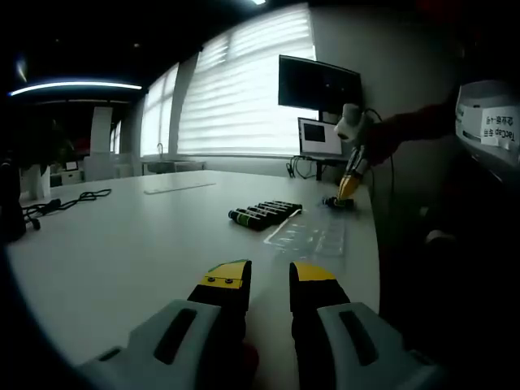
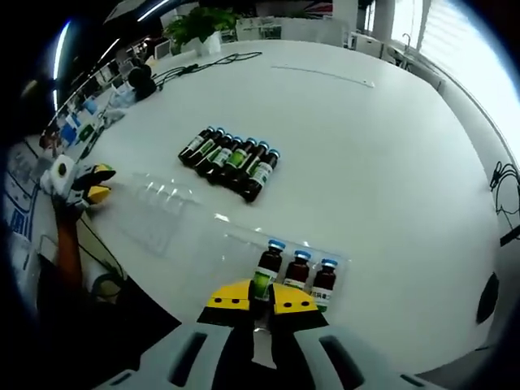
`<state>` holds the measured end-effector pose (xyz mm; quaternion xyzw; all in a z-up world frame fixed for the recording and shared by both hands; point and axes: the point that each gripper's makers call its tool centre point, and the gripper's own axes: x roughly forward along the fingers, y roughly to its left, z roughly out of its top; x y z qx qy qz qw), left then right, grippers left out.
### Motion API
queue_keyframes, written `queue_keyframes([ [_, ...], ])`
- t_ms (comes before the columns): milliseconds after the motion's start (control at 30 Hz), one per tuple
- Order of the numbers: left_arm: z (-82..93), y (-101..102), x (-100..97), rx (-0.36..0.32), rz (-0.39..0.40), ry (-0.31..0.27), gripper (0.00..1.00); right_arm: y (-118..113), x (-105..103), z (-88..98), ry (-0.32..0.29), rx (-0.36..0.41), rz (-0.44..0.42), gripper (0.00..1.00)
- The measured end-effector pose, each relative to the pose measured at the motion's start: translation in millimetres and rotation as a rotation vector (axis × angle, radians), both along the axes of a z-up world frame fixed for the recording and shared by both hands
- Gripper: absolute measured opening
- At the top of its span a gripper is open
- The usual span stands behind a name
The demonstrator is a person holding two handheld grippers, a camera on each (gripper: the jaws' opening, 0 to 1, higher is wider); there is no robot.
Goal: Grip medicine bottles put into box
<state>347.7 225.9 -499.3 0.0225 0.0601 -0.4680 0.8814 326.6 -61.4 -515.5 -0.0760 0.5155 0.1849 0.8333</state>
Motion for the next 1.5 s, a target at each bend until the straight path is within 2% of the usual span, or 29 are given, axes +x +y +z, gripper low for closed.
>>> queue_keyframes([
  [533, 0.0, 0, 0.4, -0.001, 0.001, 0.001, 0.13, -1, 4, 0.6, 0.021, 0.005, 0.016, 0.03],
  [1000, 0.1, 0, 0.2, 0.000, 0.001, 0.001, 0.13, 5, 5, -1.6, 0.011, -0.016, 0.052, 0.00],
  [1033, 0.1, 0, 0.2, 0.000, 0.001, 0.001, 0.13, 2, 0, -7.1, 0.041, -0.026, 0.042, 0.00],
  [1133, 0.1, 0, 0.1, -0.001, 0.002, 0.000, 0.13, 4, 4, -4.6, 0.012, -0.030, 0.054, 0.00],
  [1367, -0.1, 0, 0.4, 0.000, 0.002, 0.001, 0.13, 6, 6, -3.2, -0.002, -0.015, 0.041, 0.00],
  [1467, -0.3, 0, 0.6, 0.000, 0.003, 0.001, 0.13, 7, 8, -2.4, 0.001, 0.019, 0.023, 0.00],
  [1500, -0.3, 0, 0.6, 0.001, 0.003, 0.001, 0.13, 8, 10, -1.1, -0.015, 0.028, 0.018, 0.00],
])
